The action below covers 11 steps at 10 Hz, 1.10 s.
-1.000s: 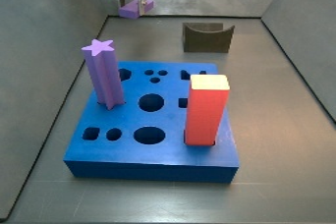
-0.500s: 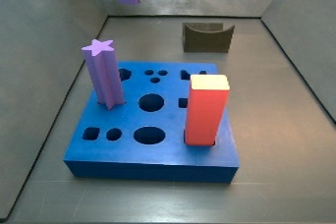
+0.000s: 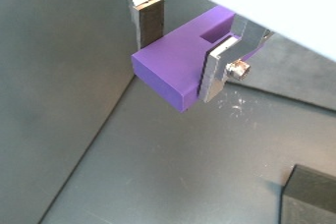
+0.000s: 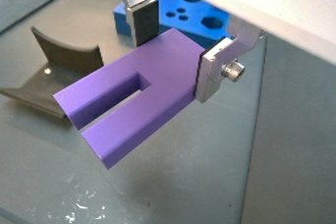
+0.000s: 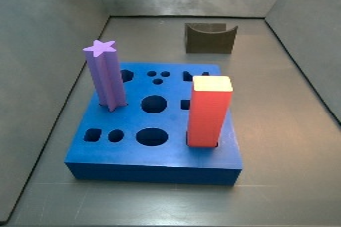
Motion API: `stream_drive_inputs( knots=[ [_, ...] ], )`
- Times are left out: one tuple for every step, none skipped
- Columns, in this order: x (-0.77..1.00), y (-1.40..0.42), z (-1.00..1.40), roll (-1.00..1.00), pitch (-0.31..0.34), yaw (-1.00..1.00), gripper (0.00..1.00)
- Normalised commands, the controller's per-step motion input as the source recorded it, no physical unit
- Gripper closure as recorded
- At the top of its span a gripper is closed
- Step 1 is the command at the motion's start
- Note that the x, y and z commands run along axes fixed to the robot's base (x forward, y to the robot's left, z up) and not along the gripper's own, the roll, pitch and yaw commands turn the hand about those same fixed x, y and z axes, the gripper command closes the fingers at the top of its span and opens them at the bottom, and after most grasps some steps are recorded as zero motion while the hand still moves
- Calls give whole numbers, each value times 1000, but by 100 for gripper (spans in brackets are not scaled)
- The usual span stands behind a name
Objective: Pick up the double-square object. Move up. Place the double-square object on the fixture. Regrasp the double-square object. Move to above the board. Insert the double-square object.
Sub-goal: Place the double-square object on the fixture.
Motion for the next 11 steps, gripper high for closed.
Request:
stream_drive_inputs(
  knots=[
    [-2,16,181,75,98,14,100],
    [1000,-313,-97,129,-88,1000,100],
    [1000,-313,-106,127,-87,1000,100],
    [1000,-284,-108,141,-92,1000,100],
    [1000,-265,-101,151,-80,1000,100],
    [1000,-254,-97,151,-60,865,100],
    [1000,-236,-97,133,-32,548,100],
    [1000,-222,-92,122,-14,348,100],
    [1000,-209,-89,113,-2,218,100],
    [1000,-195,-88,108,9,125,100],
    [1000,-183,-86,107,15,87,100]
  ],
)
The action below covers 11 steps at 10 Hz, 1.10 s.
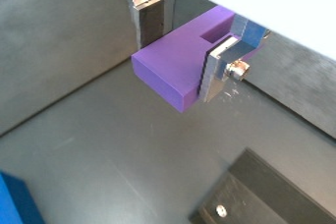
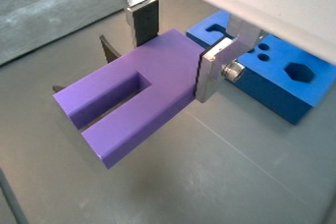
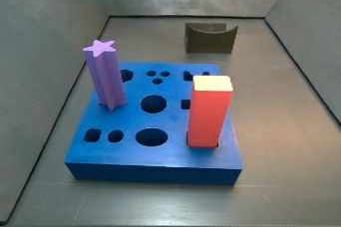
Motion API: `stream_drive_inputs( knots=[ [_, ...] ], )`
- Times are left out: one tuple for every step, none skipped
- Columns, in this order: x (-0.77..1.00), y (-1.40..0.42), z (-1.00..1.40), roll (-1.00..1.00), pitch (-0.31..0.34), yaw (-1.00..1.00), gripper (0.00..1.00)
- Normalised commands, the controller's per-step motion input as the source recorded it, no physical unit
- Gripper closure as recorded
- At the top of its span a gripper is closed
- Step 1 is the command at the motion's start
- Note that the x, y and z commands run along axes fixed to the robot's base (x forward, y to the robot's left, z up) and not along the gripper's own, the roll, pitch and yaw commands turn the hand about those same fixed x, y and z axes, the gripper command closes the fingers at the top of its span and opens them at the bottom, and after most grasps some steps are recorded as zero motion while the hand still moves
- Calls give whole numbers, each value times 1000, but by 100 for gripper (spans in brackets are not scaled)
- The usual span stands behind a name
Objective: Pick up the double-square object. Move up. Place the double-square object on the fixture. Regrasp the double-square object. Move to above the board. Insert the double-square object.
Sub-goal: Place the double-square object on the fixture.
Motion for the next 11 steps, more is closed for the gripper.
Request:
stream_drive_inputs(
  knots=[
    [1000,-171,-83,107,21,65,100],
    [1000,-161,-81,108,28,55,100],
    [1000,-146,-77,110,38,46,100],
    [1000,-135,-74,113,47,44,100],
    [1000,-124,-70,116,55,41,100],
    [1000,21,169,-1000,32,-33,100],
    [1000,45,188,-1000,37,-33,100],
    [1000,72,155,-1000,55,-52,100],
    [1000,67,104,-1000,66,-56,100],
    [1000,61,77,-1000,76,-59,100],
    [953,58,47,-1000,90,-66,100]
  ],
)
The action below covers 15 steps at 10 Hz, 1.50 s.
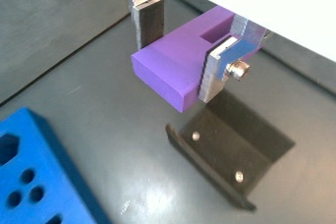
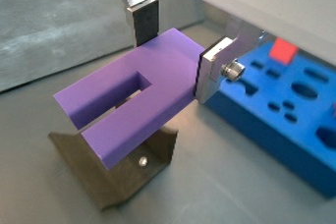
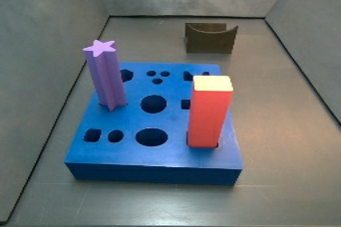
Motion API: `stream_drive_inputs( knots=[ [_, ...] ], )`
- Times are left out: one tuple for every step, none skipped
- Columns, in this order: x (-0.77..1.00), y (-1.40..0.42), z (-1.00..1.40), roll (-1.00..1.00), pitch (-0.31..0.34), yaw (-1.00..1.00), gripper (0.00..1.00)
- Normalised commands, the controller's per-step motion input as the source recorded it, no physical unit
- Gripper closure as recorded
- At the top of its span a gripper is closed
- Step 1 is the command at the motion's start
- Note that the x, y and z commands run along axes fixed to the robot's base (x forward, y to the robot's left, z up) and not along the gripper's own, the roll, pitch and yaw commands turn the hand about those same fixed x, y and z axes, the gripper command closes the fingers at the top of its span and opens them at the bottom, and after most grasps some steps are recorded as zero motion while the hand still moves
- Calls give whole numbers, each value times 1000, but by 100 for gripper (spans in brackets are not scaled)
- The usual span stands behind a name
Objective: Pick up the double-square object. Move up. Place the double-square object on the fixture. Regrasp the double-square object. Move to above the board. Insert the double-square object.
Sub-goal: Place the double-square object on the fixture.
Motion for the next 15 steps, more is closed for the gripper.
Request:
stream_drive_inputs(
  knots=[
    [867,56,22,-1000,98,-73,100],
    [782,50,5,-1000,104,-83,100],
    [696,47,1,-1000,110,-94,100],
    [580,48,-6,-1000,120,-115,100],
    [495,47,-10,-993,126,-132,100],
    [389,48,-11,-775,102,-128,100],
    [312,47,-13,-608,83,-127,100],
    [258,48,-14,-494,74,-125,100],
    [127,37,-8,-250,56,-112,100],
    [123,135,-1000,-1000,147,-150,100],
    [117,136,-1000,-1000,117,-158,100],
    [139,139,-1000,-931,129,-178,100],
    [154,137,-1000,-780,124,-173,100],
    [162,140,-1000,-673,106,-172,100],
    [166,143,-1000,-452,68,-173,100]
  ],
)
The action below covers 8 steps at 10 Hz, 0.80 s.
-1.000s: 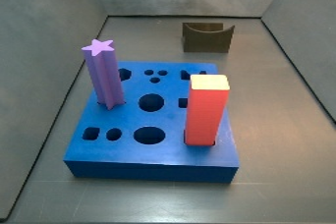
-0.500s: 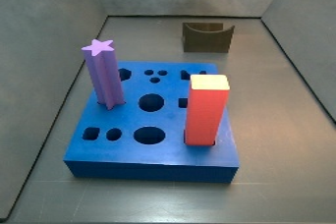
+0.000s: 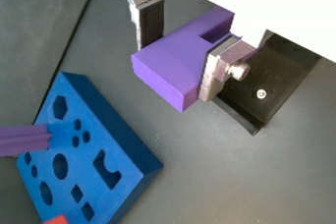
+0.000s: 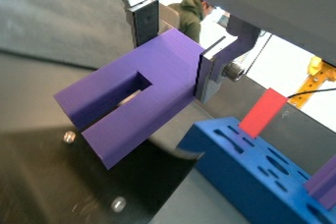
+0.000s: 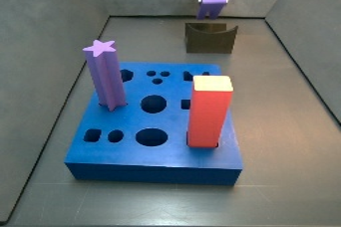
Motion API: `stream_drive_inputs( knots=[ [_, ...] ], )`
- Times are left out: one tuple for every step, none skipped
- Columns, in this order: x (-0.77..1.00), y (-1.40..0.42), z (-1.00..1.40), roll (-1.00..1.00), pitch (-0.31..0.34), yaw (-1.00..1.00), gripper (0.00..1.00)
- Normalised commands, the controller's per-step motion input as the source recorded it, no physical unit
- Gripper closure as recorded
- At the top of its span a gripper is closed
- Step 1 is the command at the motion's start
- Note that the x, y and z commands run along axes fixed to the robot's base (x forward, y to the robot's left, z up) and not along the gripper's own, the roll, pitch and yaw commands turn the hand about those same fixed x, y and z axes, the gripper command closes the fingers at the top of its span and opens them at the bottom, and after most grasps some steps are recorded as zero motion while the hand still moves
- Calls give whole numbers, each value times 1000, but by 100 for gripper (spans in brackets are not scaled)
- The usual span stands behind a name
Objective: Pick up the double-square object. Move up. Place the double-square object on the fixture. Regrasp the double-square object. Move to above the board. Insert the double-square object.
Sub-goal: Place the double-square object on the fixture.
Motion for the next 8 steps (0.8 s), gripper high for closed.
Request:
stream_drive_inputs(
  knots=[
    [175,141,-1000,-302,40,-170,100],
    [187,139,-1000,-186,11,-156,100],
    [173,127,-880,-166,-2,-145,100],
    [124,82,-558,-154,-35,-117,100],
    [105,69,-445,-148,-44,-106,100],
    [71,87,-355,-97,-54,-85,100],
    [69,87,-353,-95,-55,-75,100],
    [69,87,-353,-95,-55,-66,100]
  ],
)
